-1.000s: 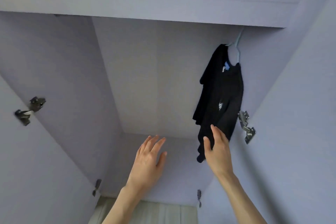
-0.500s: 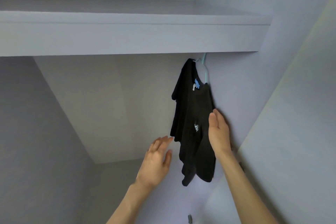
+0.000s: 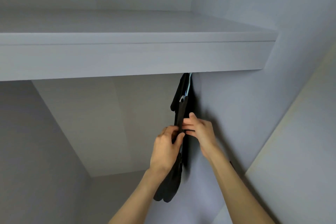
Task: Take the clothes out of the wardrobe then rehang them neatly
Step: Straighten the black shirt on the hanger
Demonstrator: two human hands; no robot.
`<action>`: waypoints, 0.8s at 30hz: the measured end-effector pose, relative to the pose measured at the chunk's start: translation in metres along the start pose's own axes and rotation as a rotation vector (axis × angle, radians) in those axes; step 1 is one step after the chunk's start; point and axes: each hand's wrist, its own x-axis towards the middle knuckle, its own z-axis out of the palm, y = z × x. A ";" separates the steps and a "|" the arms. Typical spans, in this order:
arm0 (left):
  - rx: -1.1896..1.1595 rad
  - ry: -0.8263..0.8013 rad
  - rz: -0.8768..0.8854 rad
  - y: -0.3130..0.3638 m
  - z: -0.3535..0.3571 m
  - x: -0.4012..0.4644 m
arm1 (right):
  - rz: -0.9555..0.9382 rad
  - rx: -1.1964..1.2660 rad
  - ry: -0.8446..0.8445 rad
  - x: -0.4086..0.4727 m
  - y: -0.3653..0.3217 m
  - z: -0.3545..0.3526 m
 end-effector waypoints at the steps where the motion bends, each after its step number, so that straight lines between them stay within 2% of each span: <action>1: -0.003 0.007 0.008 0.000 0.000 0.000 | -0.004 -0.034 -0.005 0.006 -0.005 0.002; 8: 0.017 0.030 -0.007 -0.007 0.000 0.004 | -0.056 -0.361 0.029 0.051 -0.024 0.025; 15: 0.060 0.007 0.029 -0.009 -0.008 -0.003 | -0.112 -0.256 0.028 0.040 -0.016 0.031; 20: -0.015 -0.161 -0.069 -0.025 -0.015 -0.025 | -0.212 -0.304 0.034 0.026 -0.010 0.028; 24: 0.004 -0.155 -0.110 -0.041 -0.030 -0.042 | -0.240 -0.335 -0.023 0.027 -0.021 0.034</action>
